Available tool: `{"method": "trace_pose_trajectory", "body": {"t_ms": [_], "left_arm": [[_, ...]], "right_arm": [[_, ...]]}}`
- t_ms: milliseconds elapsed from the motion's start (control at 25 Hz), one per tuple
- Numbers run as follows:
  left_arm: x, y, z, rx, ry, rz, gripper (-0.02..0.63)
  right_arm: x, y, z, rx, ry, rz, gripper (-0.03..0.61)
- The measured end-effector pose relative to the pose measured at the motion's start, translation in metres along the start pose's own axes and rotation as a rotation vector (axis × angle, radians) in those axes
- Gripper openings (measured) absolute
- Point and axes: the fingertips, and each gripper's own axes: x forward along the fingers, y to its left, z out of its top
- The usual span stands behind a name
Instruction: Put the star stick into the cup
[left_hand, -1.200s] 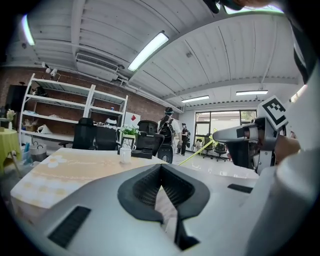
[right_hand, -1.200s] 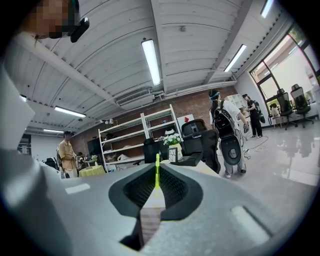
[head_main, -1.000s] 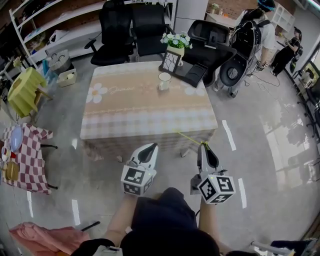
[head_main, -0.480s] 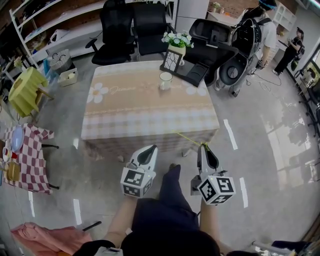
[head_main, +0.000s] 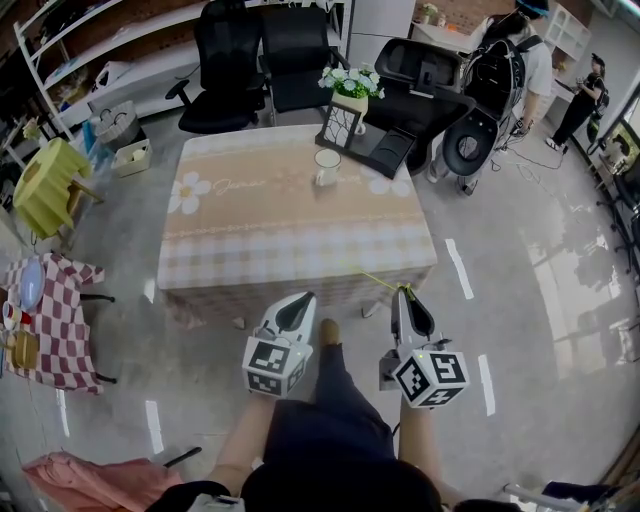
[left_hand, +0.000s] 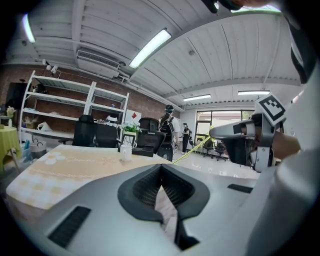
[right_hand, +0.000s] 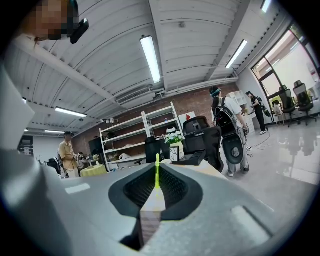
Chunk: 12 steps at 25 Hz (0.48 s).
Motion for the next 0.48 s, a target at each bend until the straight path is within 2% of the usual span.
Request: {"method": "trace_pose_trajectory", "body": {"t_ms": [480], "left_arm": [[0.043, 0.019, 0.019, -0.013, -0.011, 0.006, 0.009]], "right_arm": [[0.045, -0.02, 0.016, -0.004, 0.007, 0.007, 0.02]]}}
